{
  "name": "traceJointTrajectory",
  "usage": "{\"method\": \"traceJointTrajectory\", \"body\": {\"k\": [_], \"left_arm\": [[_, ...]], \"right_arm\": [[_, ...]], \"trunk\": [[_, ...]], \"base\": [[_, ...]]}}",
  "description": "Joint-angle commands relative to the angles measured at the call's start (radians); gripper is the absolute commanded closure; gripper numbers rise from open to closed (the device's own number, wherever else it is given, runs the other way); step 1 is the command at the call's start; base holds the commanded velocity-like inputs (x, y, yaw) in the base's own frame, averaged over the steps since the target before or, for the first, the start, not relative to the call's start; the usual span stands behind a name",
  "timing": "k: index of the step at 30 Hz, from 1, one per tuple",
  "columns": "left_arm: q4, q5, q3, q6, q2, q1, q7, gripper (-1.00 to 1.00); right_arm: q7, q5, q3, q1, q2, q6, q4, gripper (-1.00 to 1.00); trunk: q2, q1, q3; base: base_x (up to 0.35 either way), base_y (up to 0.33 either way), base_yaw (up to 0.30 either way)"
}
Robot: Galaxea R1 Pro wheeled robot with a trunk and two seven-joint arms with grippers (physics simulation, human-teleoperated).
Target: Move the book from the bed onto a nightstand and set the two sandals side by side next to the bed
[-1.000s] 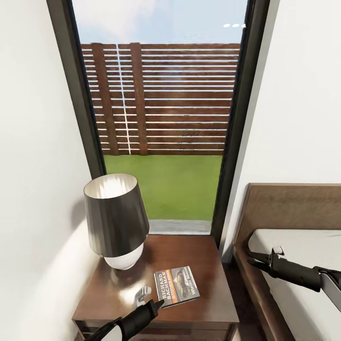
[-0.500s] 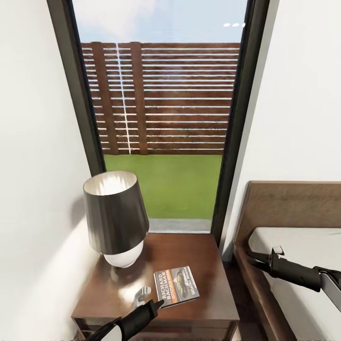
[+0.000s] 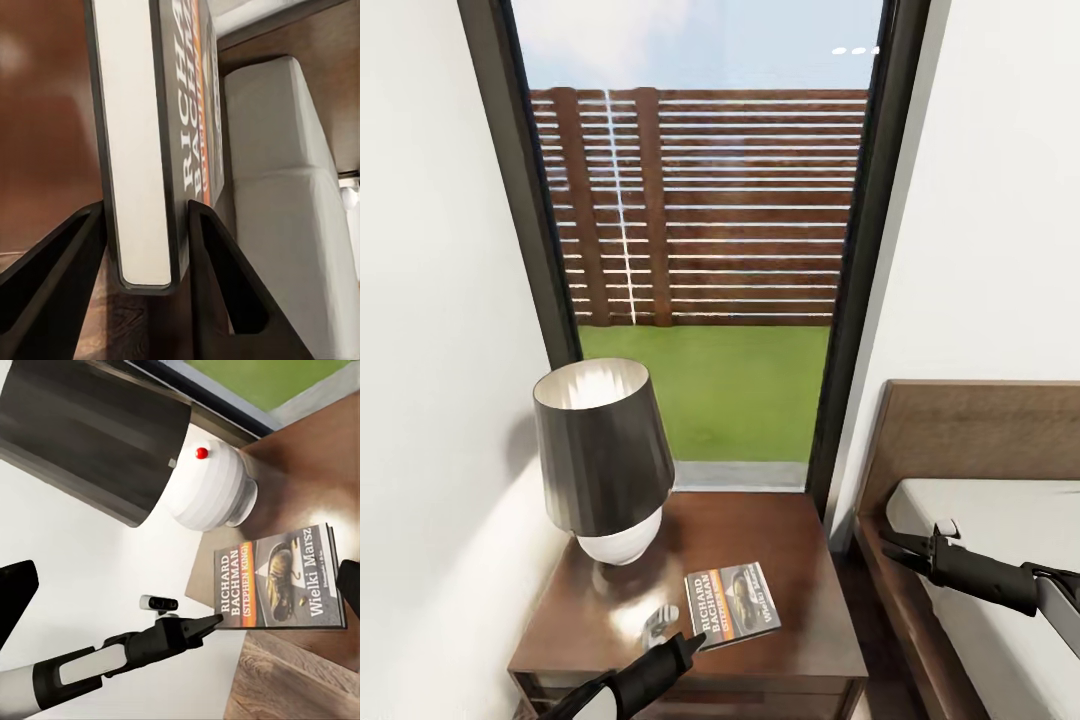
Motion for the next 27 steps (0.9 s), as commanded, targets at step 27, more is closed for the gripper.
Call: {"method": "traceJointTrajectory", "body": {"k": [27], "left_arm": [[0.0,0.011,-0.002,0.006,0.0,-0.001,-0.006,1.0]], "right_arm": [[0.0,-0.006,0.003,-0.001,-0.001,0.005,0.001,-1.0]], "trunk": [[-0.028,0.016,-0.014]], "base": [[0.083,0.0,0.0]]}}
